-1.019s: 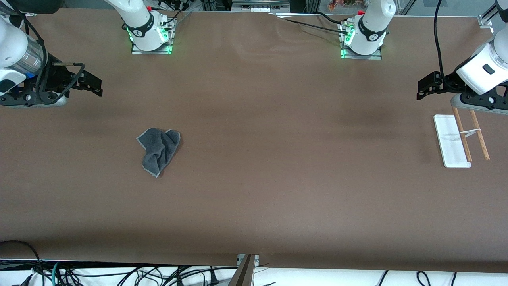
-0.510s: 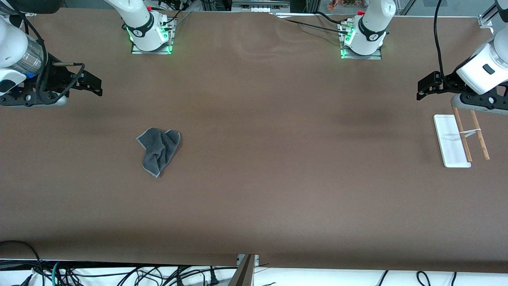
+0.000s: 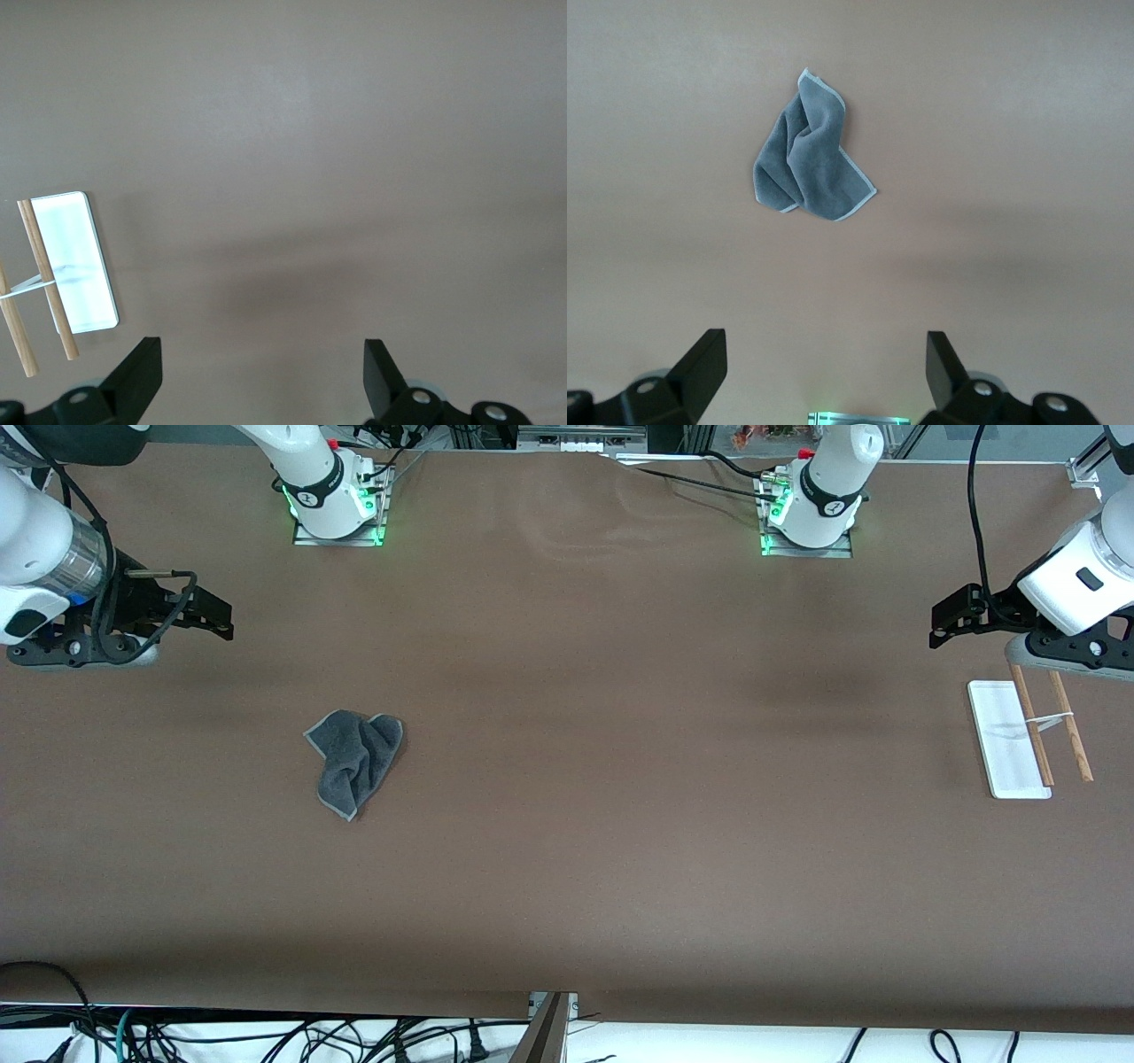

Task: Pass towel and hang on rack
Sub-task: 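Move the right gripper out toward the grey towel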

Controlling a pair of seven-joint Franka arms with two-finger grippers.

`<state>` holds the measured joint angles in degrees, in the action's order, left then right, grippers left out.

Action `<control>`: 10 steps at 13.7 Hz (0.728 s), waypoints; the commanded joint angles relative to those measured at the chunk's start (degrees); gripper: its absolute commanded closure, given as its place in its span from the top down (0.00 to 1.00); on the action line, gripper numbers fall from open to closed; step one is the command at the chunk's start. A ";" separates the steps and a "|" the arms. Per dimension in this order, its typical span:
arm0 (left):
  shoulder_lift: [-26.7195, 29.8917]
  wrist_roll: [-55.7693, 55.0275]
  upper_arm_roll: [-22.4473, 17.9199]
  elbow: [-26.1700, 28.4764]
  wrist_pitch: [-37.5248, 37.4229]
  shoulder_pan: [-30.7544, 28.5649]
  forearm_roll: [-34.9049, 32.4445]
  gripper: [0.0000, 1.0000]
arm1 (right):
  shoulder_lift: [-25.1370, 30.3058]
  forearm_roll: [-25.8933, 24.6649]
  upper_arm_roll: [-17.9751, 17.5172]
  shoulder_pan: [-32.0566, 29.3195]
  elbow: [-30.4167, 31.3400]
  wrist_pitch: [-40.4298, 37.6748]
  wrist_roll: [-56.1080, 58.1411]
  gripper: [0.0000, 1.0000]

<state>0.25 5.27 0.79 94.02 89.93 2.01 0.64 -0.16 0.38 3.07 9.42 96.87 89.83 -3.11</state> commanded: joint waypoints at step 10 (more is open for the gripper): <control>0.01 0.09 0.35 -1.12 -1.25 0.02 -1.16 1.00 | -0.11 -1.78 -0.17 -0.10 1.12 2.72 1.18 0.99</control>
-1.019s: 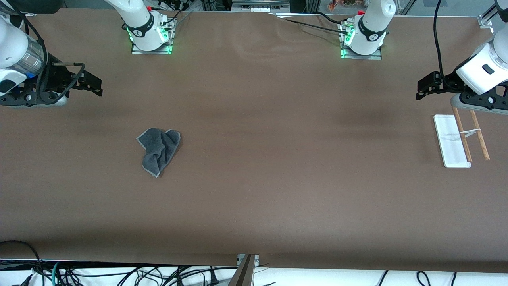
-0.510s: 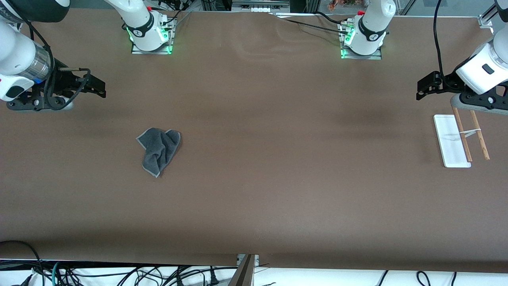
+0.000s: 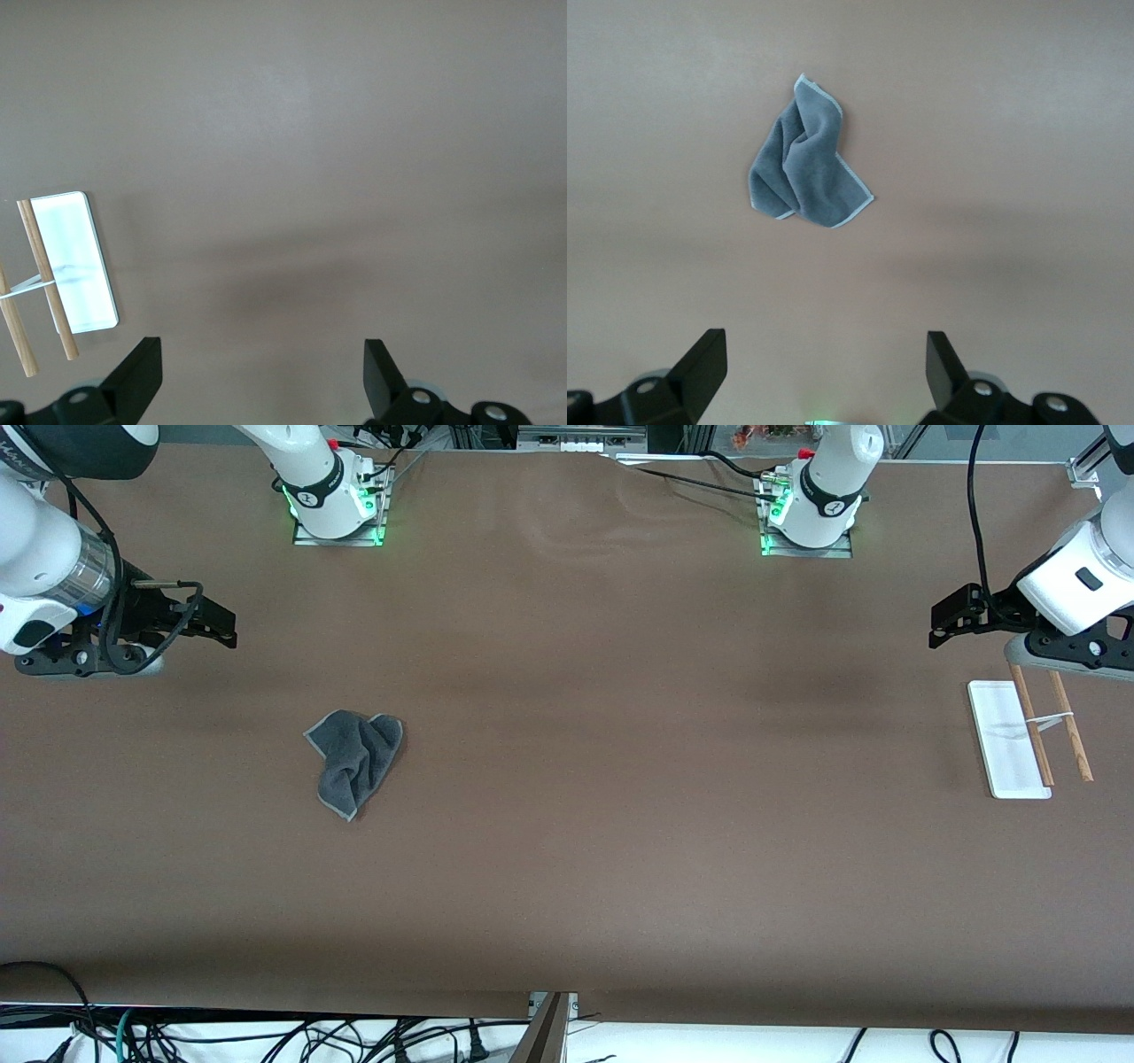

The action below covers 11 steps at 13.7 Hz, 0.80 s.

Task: Pass towel and hang on rack
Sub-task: 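Move the right gripper out toward the grey towel, then lower the right gripper onto the towel edge and close it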

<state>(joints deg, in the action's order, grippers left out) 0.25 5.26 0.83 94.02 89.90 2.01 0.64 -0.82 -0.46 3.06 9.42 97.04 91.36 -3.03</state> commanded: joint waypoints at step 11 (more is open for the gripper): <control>0.10 0.18 0.84 -1.03 -1.30 0.18 -1.16 1.00 | -1.00 -1.21 5.64 -0.20 34.17 36.13 9.18 0.99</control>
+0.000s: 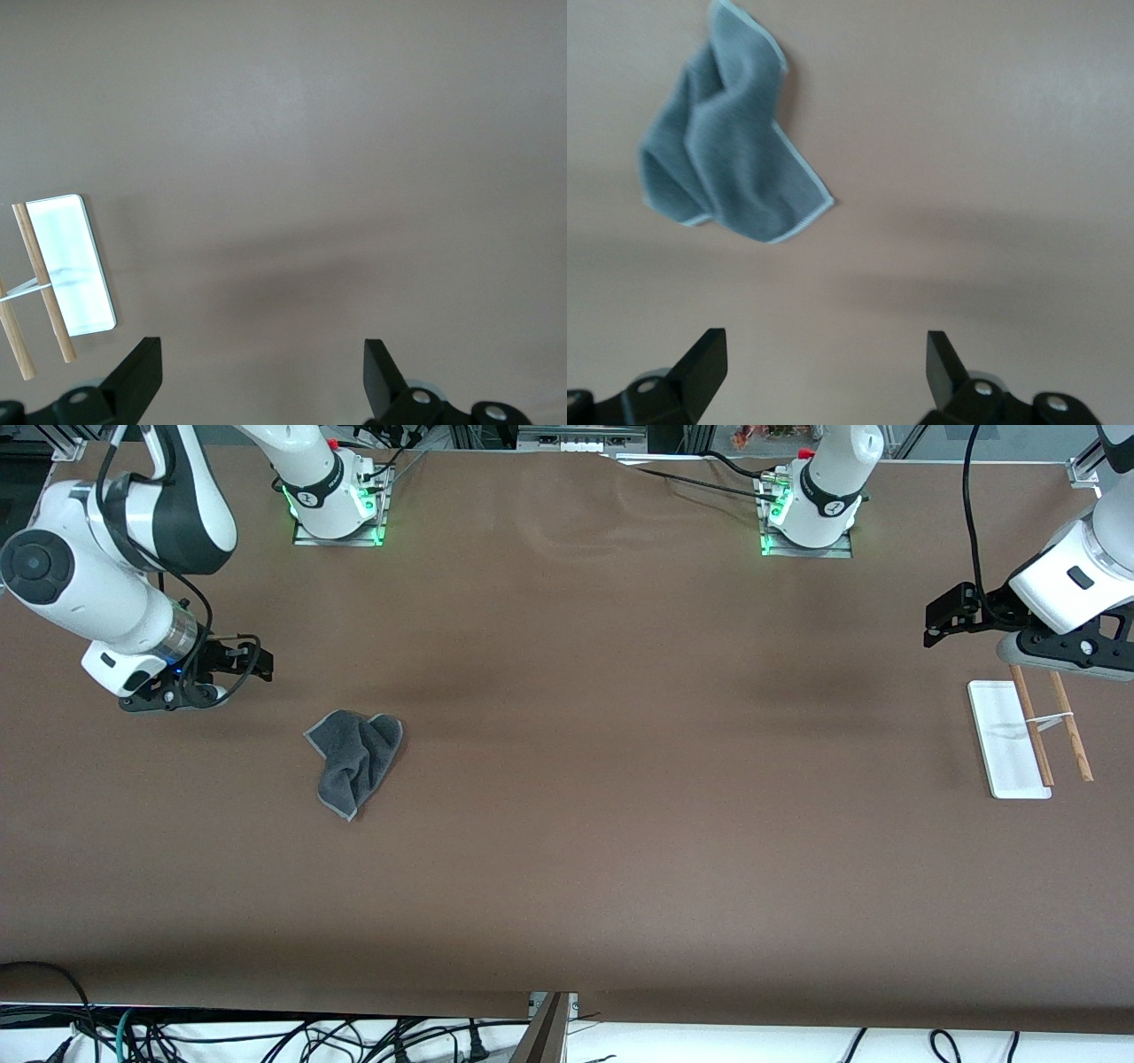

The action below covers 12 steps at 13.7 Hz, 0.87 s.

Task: Pass towel and hang on rack
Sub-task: 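Lower the right gripper onto the towel edge and close it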

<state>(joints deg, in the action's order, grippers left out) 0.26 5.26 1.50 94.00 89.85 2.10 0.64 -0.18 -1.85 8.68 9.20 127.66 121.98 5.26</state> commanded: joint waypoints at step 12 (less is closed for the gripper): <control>0.09 0.18 0.43 -1.10 -1.26 0.10 -1.16 1.00 | -19.85 6.24 -0.06 0.11 4.35 26.21 1.42 0.94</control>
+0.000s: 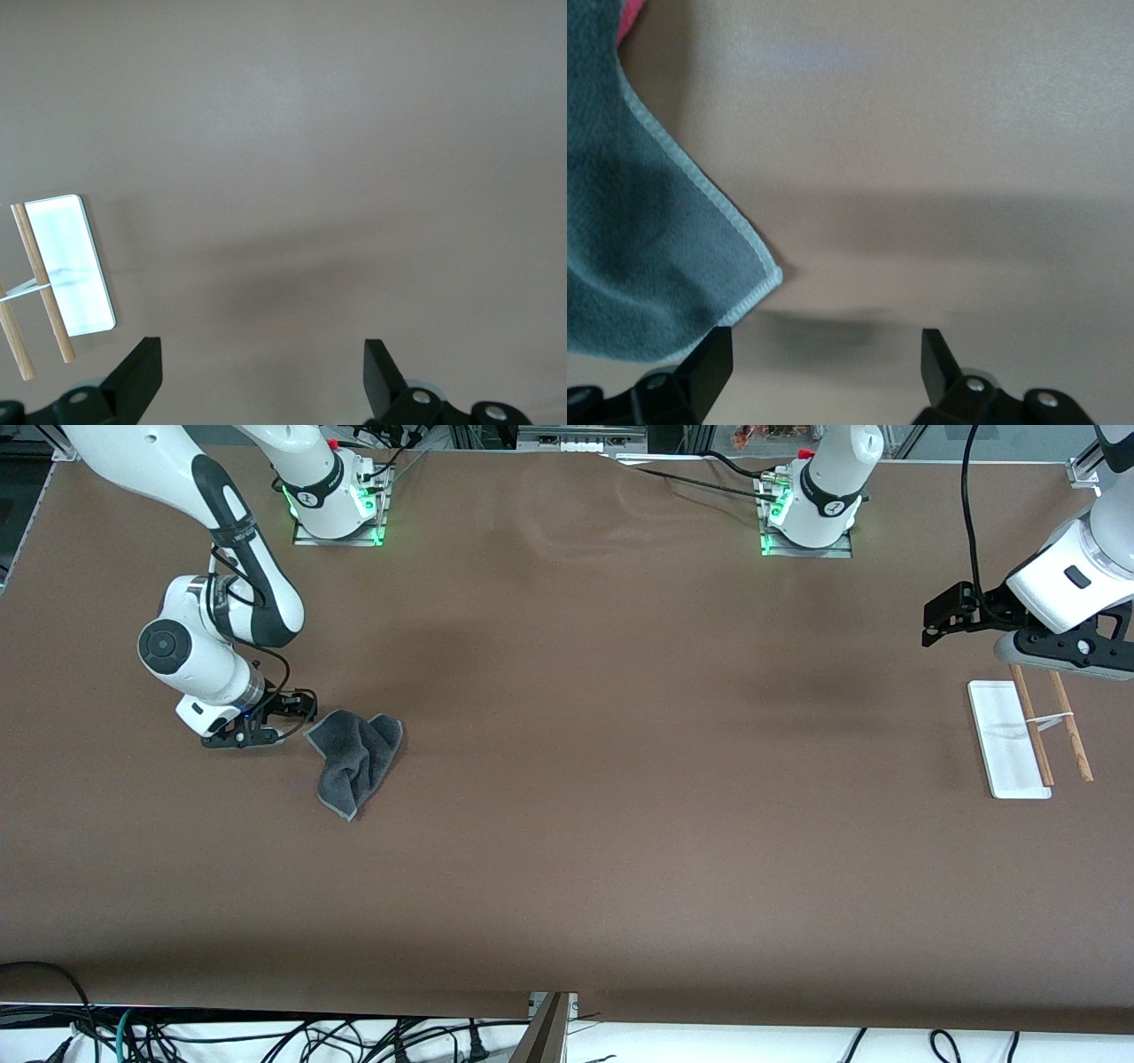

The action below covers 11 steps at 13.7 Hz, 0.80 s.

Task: Pass towel and hang on rack
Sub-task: 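Lower the right gripper onto the towel edge and close it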

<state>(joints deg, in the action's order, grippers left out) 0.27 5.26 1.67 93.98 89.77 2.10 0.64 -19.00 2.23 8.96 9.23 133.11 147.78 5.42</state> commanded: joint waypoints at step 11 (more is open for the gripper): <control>0.08 0.18 0.27 -1.08 -1.35 0.09 -1.16 1.00 | -4.56 5.86 -2.55 0.26 -3.47 1.99 1.43 0.59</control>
<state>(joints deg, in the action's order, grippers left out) 0.28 5.26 1.69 93.98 89.69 2.10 0.64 -23.39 6.66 6.62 9.76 130.06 149.37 5.43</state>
